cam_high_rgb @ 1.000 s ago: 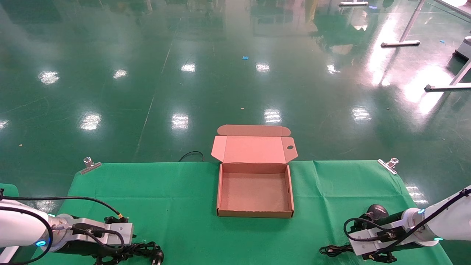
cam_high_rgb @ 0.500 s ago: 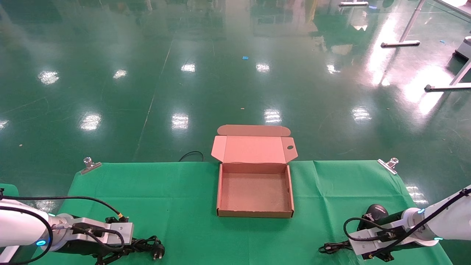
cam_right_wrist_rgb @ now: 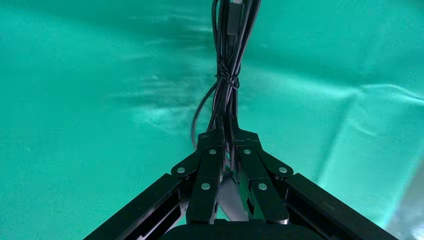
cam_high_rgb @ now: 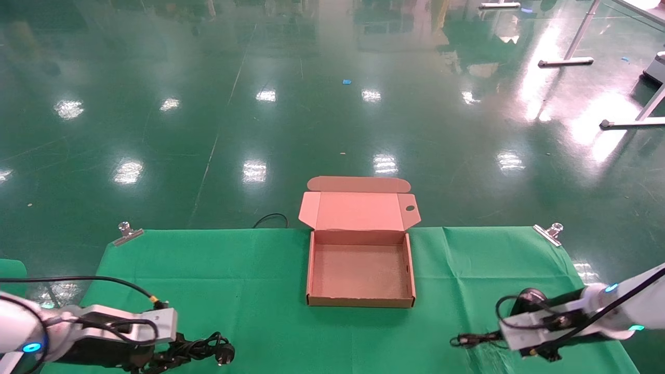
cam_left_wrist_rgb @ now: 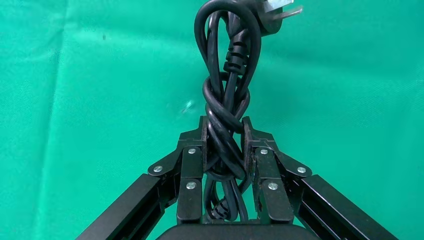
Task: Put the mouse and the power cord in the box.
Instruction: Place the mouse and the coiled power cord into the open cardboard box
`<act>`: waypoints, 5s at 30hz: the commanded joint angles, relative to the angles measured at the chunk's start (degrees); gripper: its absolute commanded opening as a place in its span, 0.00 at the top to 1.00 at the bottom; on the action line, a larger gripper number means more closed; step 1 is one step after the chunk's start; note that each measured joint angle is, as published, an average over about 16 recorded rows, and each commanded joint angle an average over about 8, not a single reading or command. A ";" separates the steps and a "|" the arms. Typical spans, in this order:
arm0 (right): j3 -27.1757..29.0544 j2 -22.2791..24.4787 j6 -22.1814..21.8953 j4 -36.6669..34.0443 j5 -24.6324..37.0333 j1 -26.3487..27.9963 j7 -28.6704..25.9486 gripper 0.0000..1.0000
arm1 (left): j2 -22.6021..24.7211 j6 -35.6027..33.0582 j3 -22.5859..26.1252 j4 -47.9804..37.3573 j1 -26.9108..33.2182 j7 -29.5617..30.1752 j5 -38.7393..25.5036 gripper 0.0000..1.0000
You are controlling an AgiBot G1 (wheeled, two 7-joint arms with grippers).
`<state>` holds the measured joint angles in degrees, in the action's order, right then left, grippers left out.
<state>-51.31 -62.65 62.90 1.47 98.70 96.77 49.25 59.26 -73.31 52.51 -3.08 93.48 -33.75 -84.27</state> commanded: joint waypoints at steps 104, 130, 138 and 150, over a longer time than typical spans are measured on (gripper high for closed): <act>-0.79 -15.23 -17.21 13.13 -5.66 -1.77 -10.97 1.00 | 9.20 -5.69 -29.58 -9.75 19.98 4.40 0.38 1.00; 1.53 -11.39 -21.03 8.11 -17.11 -2.50 -7.27 0.00 | 17.19 5.19 -25.14 2.76 14.89 7.44 -5.78 1.00; 0.99 -1.71 -9.50 7.84 -16.08 6.77 -0.16 0.00 | 19.87 9.44 -20.62 15.43 5.82 8.15 -6.68 1.00; -0.07 5.94 -3.47 6.83 -14.10 13.40 1.79 0.00 | 19.38 12.53 -4.48 29.98 -2.87 23.13 -0.42 1.00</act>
<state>-51.45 -56.86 59.28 8.66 84.70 110.09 50.83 78.69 -60.33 47.42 26.23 91.14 -10.92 -84.86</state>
